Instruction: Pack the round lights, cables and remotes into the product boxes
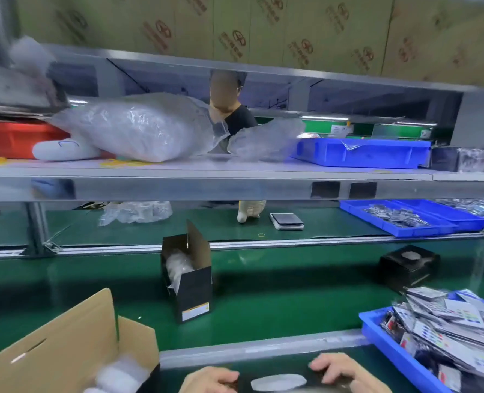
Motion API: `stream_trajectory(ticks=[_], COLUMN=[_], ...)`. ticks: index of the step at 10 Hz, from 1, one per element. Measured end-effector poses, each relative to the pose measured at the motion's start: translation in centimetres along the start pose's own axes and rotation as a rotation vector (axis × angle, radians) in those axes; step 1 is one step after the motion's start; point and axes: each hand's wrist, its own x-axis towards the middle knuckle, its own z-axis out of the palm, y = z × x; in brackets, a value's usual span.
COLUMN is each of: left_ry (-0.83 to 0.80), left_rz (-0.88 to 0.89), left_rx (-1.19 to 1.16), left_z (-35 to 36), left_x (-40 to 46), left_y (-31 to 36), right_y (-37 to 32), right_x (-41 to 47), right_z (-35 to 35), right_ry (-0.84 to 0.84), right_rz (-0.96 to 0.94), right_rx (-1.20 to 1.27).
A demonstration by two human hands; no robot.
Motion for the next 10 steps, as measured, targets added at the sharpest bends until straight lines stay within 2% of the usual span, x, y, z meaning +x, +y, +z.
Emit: stream_trajectory(ticks=[1,2,3,4,5,6,7,8,10], left_ry=[1.311,1.727,1.755,1.730,1.634,1.491,1.525,1.531,1.443], left_rz=[-0.344,-0.118,-0.078,-0.114,-0.144,-0.243,-0.286,-0.292,-0.272], left_rx=[0.102,0.032,0.195,0.371,0.539,0.877,0.976,0.945,0.589], left_z=[6.5,5.9,6.4,7.3,7.1,6.5,6.6,6.9,7.2], left_x=[0.3,-0.5,-0.1,0.5,-0.5,-1.2,-0.7,-0.2,-0.4], left_y=[5.1,9.3,9.5,8.8,8.4,8.4,8.3,8.3,9.2], right_y=[-1.5,-1.9,-1.8,-1.2,-2.1,-2.9,-3.7,-3.8,-3.9], right_x=[-0.6,-0.6,-1.4,-2.9,-2.8,-2.4,-1.8,-0.9,-0.1], right_z=[-0.7,-0.5,-0.2,0.0,0.2,1.1,1.9,2.8,3.8], right_ry=[0.198,0.226,0.181,0.130,0.212,0.198,0.139,0.116,0.127], right_rz=[-0.032,-0.058,-0.084,-0.198,-0.305,-0.425,-0.469,-0.650,-0.597], right_rx=[0.007,0.031,-0.038,-0.298,-0.590,-0.667,-0.617,-0.797,-0.797])
